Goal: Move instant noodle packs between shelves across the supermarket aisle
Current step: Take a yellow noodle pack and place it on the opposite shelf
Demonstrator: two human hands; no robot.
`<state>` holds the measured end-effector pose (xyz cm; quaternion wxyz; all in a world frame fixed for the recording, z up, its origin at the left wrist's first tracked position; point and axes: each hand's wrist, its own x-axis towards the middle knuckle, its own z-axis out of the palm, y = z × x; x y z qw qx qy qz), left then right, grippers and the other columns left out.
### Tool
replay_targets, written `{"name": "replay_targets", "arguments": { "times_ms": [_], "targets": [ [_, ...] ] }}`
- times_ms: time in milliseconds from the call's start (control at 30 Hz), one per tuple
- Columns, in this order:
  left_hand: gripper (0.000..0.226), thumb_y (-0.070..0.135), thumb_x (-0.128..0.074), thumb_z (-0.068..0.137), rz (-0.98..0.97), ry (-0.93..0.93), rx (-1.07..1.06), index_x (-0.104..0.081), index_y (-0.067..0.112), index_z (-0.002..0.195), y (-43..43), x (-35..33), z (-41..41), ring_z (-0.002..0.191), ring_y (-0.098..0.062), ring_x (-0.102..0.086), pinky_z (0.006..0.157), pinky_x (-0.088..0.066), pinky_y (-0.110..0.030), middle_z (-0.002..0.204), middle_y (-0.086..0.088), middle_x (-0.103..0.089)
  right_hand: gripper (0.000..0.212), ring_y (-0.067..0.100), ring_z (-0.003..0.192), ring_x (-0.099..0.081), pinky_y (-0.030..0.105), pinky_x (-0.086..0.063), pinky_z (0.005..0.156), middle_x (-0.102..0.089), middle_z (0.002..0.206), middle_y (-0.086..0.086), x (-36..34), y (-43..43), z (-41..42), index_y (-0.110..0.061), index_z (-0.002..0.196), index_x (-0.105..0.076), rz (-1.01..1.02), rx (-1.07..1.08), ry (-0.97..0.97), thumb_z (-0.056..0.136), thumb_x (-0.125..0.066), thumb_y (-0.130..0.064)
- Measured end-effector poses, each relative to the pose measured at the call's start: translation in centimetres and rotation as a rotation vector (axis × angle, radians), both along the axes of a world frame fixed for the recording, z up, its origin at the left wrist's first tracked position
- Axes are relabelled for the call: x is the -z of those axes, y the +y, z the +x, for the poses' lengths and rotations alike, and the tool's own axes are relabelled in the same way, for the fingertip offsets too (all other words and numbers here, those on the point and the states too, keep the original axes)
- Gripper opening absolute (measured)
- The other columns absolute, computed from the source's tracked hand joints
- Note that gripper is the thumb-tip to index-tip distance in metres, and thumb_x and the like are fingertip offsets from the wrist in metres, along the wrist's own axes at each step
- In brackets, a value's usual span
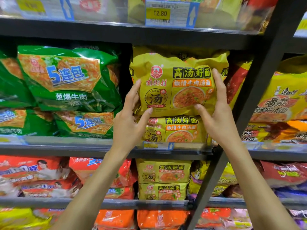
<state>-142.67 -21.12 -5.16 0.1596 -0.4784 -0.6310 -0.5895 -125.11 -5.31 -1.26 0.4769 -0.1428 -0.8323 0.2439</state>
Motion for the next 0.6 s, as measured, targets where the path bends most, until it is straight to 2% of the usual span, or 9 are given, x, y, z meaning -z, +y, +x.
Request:
{"name": "replay_targets", "arguments": {
  "times_ms": [133, 267, 300, 400, 433, 500, 533, 567, 600],
  "targets": [
    [0.077, 0.026, -0.065, 0.1, -0.038, 0.018, 0.01, -0.018, 0.046, 0.157, -0.2, -0.6, -0.6, 0.141, -0.004, -0.049, 0.083, -0.063, -0.038, 0.154, 0.013, -0.05, 0.088, 0.011, 0.151, -0.028, 0.051, -0.033, 0.119, -0.02, 0.165, -0.016, 0.2, -0.4, 0.4, -0.04, 0.159, -0.011, -0.025, -0.004, 0.02, 0.096, -0.064, -0.007],
    [0.075, 0.021, -0.061, 0.102, -0.063, -0.01, 0.046, -0.017, 0.043, 0.16, -0.3, -0.7, -0.8, 0.143, -0.005, -0.047, 0.091, -0.06, -0.045, 0.156, 0.011, -0.048, 0.087, 0.011, 0.15, -0.028, 0.051, -0.035, 0.118, -0.019, 0.166, -0.015, 0.0, -0.8, 0.9, -0.038, 0.159, -0.011, -0.016, 0.001, 0.003, 0.097, -0.064, -0.008],
    [0.075, 0.021, -0.06, 0.102, -0.069, -0.014, 0.043, -0.017, 0.041, 0.16, -0.3, -0.7, -0.7, 0.139, 0.001, -0.049, 0.089, -0.061, -0.043, 0.156, 0.011, -0.048, 0.087, 0.012, 0.15, -0.029, 0.051, -0.035, 0.118, -0.019, 0.166, -0.015, 0.0, -0.9, 1.0, -0.039, 0.159, -0.011, -0.013, 0.004, -0.005, 0.097, -0.063, -0.009],
    [0.075, 0.018, -0.06, 0.102, -0.09, -0.001, 0.02, -0.017, 0.036, 0.162, -0.5, -0.5, -0.3, 0.111, 0.029, -0.052, 0.069, -0.058, -0.021, 0.149, 0.012, -0.052, 0.089, 0.017, 0.149, -0.032, 0.053, -0.036, 0.117, -0.023, 0.165, -0.011, -0.2, -1.3, 1.6, -0.045, 0.157, -0.006, 0.001, 0.027, -0.062, 0.098, -0.063, -0.013],
    [0.076, 0.017, -0.06, 0.102, -0.099, -0.007, 0.02, -0.016, 0.036, 0.162, -0.6, -0.4, -0.2, 0.106, 0.031, -0.052, 0.069, -0.056, -0.019, 0.145, 0.013, -0.052, 0.091, 0.019, 0.148, -0.035, 0.053, -0.037, 0.116, -0.025, 0.165, -0.01, -0.3, -1.5, 1.9, -0.048, 0.156, -0.003, 0.005, 0.036, -0.096, 0.097, -0.064, -0.015],
    [0.079, 0.018, -0.059, 0.102, -0.119, -0.03, 0.033, -0.013, 0.042, 0.161, -0.9, -0.3, 0.0, 0.095, 0.033, -0.049, 0.081, -0.057, -0.026, 0.144, 0.015, -0.051, 0.095, 0.019, 0.146, -0.038, 0.052, -0.039, 0.114, -0.024, 0.165, -0.011, -0.5, -2.0, 2.3, -0.051, 0.155, 0.003, 0.022, 0.058, -0.172, 0.097, -0.065, -0.019],
    [0.08, 0.018, -0.059, 0.102, -0.129, -0.031, 0.04, -0.011, 0.045, 0.16, -1.2, -0.3, 0.1, 0.101, 0.032, -0.046, 0.088, -0.056, -0.031, 0.146, 0.015, -0.05, 0.097, 0.018, 0.146, -0.038, 0.051, -0.039, 0.114, -0.021, 0.166, -0.013, -0.6, -2.3, 2.6, -0.052, 0.155, 0.006, 0.034, 0.07, -0.208, 0.097, -0.065, -0.02],
    [0.081, 0.019, -0.06, 0.102, -0.138, -0.022, 0.043, -0.01, 0.046, 0.16, -1.4, -0.4, 0.3, 0.116, 0.026, -0.043, 0.093, -0.054, -0.035, 0.15, 0.014, -0.047, 0.099, 0.016, 0.147, -0.037, 0.05, -0.039, 0.114, -0.018, 0.167, -0.014, -0.7, -2.6, 2.8, -0.052, 0.154, 0.008, 0.043, 0.082, -0.236, 0.097, -0.066, -0.021],
    [0.082, 0.02, -0.06, 0.102, -0.143, -0.015, 0.049, -0.008, 0.047, 0.16, -1.6, -0.4, 0.4, 0.131, 0.013, -0.043, 0.096, -0.052, -0.037, 0.154, 0.012, -0.045, 0.099, 0.016, 0.147, -0.036, 0.05, -0.04, 0.113, -0.015, 0.167, -0.015, -0.8, -2.9, 3.0, -0.053, 0.154, 0.01, 0.05, 0.093, -0.255, 0.097, -0.066, -0.023]
  ]
}}
